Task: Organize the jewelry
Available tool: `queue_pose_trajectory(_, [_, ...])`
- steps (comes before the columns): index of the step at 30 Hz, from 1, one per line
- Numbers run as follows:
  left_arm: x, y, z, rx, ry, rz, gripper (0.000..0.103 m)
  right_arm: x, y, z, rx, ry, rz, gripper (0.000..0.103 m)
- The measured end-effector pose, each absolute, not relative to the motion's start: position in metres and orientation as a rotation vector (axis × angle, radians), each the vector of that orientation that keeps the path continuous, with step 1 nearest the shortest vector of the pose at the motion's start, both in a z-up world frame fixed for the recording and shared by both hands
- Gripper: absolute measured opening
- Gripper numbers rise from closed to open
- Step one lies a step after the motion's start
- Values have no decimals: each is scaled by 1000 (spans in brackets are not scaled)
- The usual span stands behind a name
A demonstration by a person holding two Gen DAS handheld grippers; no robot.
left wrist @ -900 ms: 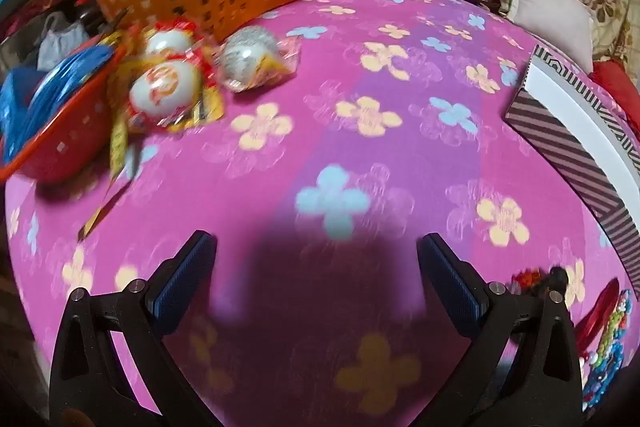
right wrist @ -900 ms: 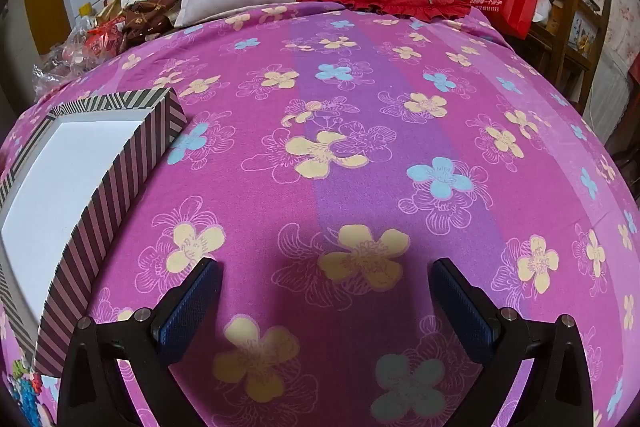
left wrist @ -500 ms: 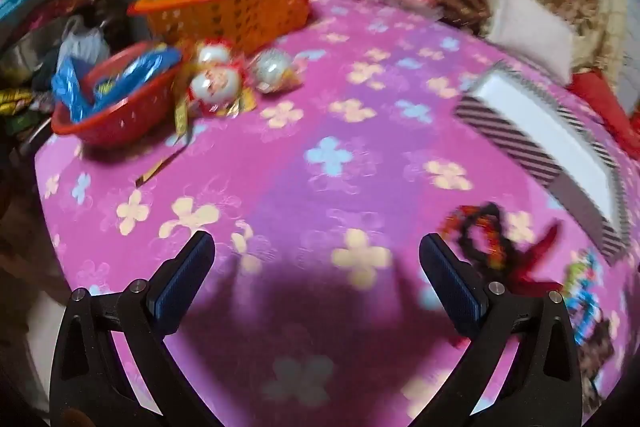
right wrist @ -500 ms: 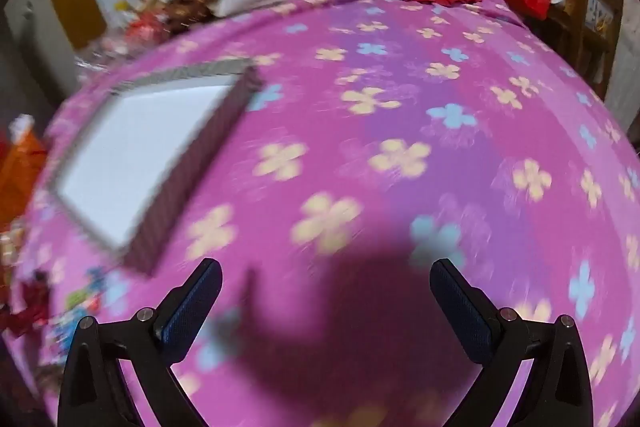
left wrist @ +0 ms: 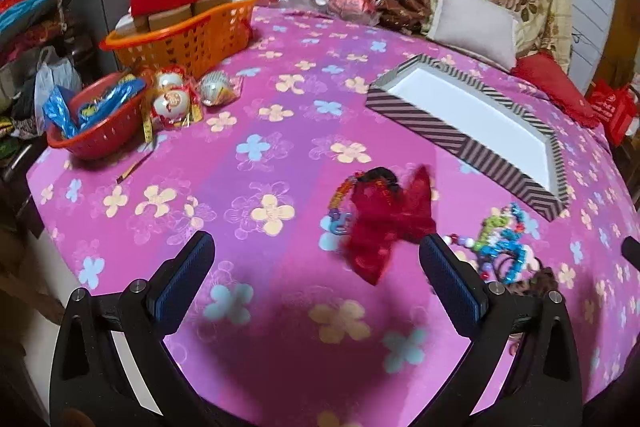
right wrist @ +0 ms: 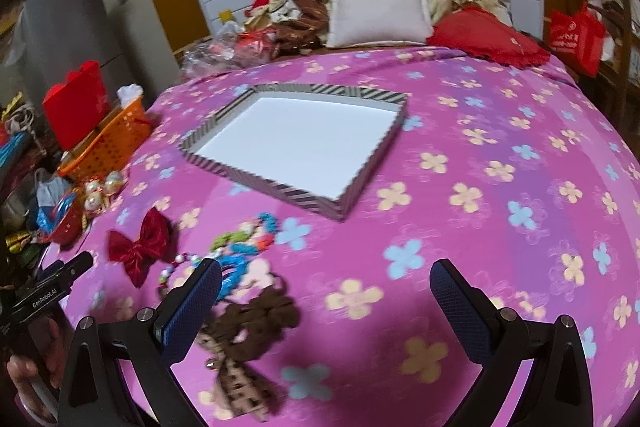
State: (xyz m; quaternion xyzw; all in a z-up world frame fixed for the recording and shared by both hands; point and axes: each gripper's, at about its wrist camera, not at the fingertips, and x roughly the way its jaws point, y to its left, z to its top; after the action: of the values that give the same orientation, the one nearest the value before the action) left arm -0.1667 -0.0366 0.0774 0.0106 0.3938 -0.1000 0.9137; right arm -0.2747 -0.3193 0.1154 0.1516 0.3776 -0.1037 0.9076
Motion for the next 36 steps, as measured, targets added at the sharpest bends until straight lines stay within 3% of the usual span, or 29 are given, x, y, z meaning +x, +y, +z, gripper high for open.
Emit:
queue_pose_trajectory(15, [-204, -57, 105, 73, 724, -239, 102, -287, -273, 141, 209, 731, -194, 103])
queue_pose_trajectory(36, [-216, -61, 111, 58, 695, -241, 102, -296, -271, 132, 254, 732, -212, 103])
